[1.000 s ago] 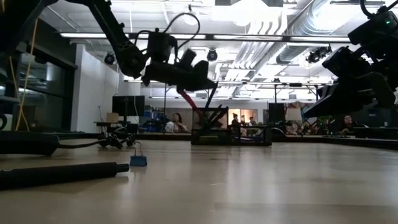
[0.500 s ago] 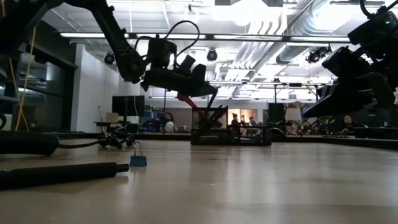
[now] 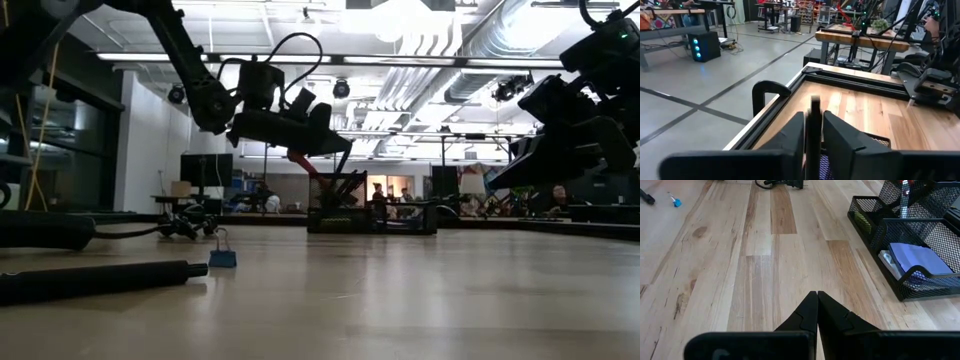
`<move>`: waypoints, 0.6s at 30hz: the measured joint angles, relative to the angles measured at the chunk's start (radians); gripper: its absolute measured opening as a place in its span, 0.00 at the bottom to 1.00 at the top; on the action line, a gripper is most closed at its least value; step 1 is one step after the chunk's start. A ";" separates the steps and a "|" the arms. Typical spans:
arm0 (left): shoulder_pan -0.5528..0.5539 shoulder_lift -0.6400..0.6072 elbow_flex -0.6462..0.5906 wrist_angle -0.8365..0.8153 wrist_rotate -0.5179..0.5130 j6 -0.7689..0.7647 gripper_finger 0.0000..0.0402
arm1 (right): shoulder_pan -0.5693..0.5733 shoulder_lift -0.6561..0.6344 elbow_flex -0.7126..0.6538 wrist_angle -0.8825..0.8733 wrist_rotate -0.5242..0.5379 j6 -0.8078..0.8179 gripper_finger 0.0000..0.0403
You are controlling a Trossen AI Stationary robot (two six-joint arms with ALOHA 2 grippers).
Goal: Pick and place office supplies into organizer
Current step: Put the top black pen into the mesh desk organizer, then put the blue binder clip into the mesh desk organizer
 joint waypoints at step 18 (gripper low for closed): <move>0.000 -0.014 0.000 -0.014 -0.002 -0.015 0.44 | 0.000 0.000 0.000 0.000 0.000 0.000 0.00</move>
